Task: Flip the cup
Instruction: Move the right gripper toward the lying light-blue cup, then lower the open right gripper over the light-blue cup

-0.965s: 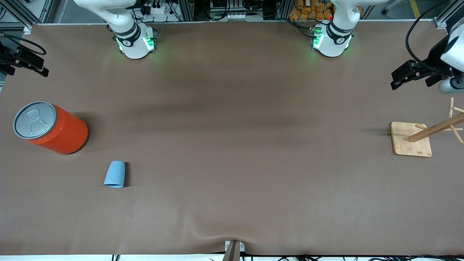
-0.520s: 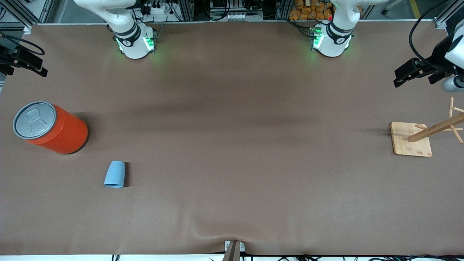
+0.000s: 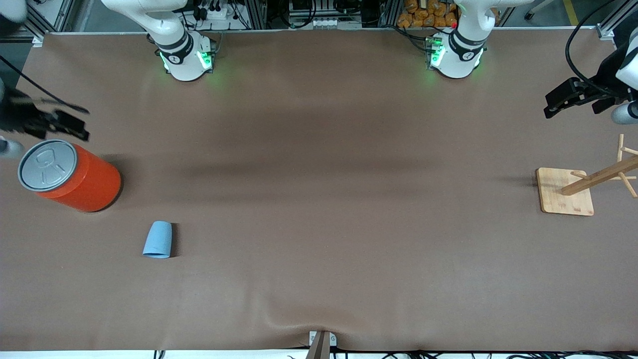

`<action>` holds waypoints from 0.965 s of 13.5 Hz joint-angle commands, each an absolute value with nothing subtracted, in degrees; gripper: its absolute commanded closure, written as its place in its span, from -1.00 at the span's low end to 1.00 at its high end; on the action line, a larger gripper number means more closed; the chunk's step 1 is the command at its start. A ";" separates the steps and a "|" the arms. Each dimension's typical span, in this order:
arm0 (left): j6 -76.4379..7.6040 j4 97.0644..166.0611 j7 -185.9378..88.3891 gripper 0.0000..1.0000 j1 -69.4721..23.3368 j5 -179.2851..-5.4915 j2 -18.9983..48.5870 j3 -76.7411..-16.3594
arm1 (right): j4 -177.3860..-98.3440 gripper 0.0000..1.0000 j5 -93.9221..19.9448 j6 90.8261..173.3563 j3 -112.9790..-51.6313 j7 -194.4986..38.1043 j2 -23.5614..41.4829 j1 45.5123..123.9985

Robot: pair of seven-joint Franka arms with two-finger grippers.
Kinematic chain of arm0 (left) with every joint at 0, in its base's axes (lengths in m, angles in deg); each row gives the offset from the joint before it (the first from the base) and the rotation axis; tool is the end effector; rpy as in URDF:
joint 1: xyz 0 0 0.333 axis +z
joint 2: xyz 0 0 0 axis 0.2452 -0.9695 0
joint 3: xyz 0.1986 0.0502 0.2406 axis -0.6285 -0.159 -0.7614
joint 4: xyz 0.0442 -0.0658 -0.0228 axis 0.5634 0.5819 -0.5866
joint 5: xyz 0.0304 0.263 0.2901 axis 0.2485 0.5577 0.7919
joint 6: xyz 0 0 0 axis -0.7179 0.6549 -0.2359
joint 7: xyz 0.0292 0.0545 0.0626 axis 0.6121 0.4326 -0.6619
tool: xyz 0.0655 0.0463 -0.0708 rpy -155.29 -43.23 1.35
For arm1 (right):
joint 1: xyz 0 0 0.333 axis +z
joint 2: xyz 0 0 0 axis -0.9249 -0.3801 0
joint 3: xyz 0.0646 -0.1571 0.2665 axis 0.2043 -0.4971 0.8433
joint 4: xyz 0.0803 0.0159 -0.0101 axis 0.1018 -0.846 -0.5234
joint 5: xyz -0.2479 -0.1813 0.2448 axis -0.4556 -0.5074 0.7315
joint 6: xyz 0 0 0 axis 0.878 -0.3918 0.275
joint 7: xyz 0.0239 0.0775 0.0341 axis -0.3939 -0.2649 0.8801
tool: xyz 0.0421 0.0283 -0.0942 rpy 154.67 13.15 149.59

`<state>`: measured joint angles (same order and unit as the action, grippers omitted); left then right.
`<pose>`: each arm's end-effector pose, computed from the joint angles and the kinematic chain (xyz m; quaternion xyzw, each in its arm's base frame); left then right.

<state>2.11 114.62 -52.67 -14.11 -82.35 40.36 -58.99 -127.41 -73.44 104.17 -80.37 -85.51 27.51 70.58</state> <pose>0.5343 -0.0513 0.6694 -0.9989 -0.0418 0.0184 0.0116 0.5744 -0.0035 0.5856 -0.9984 0.0251 0.0511 0.0008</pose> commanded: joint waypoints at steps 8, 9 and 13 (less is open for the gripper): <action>0.66 114.03 -51.81 -1.00 -13.67 -81.90 39.98 -58.64 | -126.64 -1.00 -73.22 114.38 -80.46 -84.21 13.89 71.88; 0.48 114.03 -51.82 -1.00 -13.67 -81.90 39.98 -58.64 | -126.65 -1.00 -73.22 114.90 -80.46 -83.93 13.27 71.88; 0.39 114.03 -51.82 -1.00 -13.75 -82.08 39.54 -58.64 | -126.64 -1.00 -73.13 116.49 -80.46 -83.93 11.60 71.96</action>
